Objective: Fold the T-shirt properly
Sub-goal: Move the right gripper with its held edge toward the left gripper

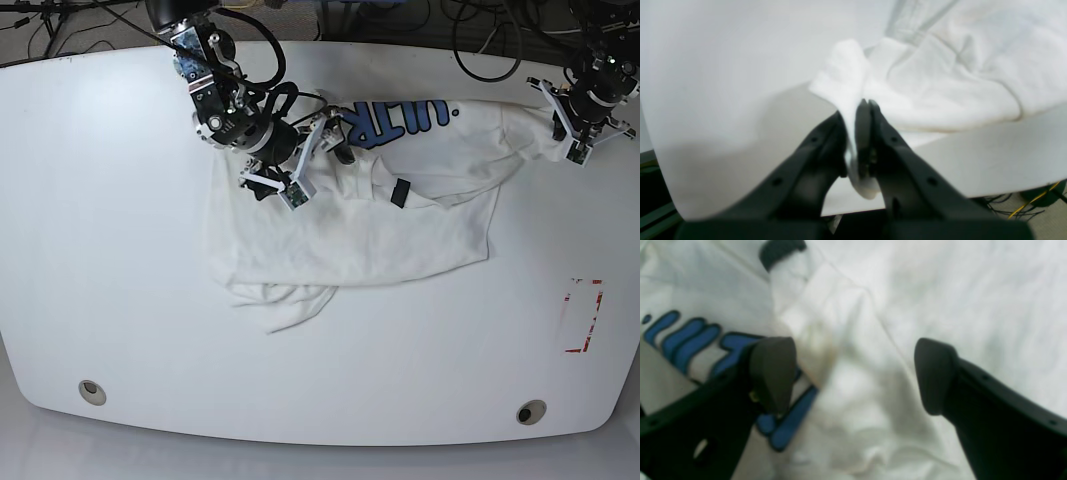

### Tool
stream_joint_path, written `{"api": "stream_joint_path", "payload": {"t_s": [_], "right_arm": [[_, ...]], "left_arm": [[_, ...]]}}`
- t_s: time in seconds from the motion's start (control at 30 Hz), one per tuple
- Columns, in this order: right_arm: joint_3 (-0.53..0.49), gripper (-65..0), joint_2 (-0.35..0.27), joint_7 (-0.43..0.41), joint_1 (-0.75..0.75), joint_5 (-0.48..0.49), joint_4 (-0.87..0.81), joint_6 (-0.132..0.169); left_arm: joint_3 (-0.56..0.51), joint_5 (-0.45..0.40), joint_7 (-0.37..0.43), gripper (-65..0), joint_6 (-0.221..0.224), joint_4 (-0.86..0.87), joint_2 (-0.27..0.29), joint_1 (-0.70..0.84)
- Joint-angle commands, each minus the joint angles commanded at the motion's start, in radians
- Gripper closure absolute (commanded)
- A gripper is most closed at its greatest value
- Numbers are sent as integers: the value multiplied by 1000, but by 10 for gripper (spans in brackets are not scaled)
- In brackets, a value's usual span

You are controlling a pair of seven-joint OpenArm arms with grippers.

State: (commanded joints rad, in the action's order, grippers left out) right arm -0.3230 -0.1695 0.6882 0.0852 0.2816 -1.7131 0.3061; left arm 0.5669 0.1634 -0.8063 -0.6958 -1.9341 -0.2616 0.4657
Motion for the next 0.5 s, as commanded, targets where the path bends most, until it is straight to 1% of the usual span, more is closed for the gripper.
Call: {"api": "stream_joint_path", "payload": {"t_s": [0.1, 0.43, 0.5], "right_arm": [[0, -533, 0, 0, -17, 0, 23, 0], [-2, -531, 2, 0, -20, 2, 23, 0], [-20, -531, 11, 0, -20, 0, 23, 0]], "left_arm": [[-2, 0, 0, 0, 0, 0, 0, 0], [-2, 2, 0, 0, 0, 0, 0, -2], [-2, 2, 0, 0, 0, 0, 0, -2]]}}
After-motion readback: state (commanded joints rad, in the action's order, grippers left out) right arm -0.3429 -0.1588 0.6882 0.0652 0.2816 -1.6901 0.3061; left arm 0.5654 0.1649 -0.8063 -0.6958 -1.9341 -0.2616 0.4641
